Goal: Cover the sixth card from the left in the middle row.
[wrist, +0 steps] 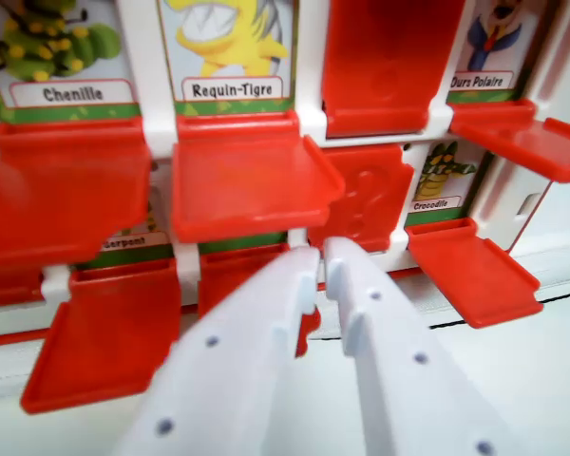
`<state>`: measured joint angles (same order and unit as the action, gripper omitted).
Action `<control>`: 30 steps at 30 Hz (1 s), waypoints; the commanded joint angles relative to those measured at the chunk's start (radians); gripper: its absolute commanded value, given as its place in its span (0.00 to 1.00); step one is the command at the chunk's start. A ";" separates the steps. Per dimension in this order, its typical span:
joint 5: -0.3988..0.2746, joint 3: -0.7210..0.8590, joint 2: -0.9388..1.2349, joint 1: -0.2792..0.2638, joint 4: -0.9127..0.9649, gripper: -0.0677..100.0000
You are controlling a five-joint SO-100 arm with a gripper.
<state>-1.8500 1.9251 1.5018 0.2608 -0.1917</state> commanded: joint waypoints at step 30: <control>0.038 -0.371 -0.129 -0.040 0.044 0.00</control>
<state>-1.8208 1.6828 1.3499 0.2240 -0.1810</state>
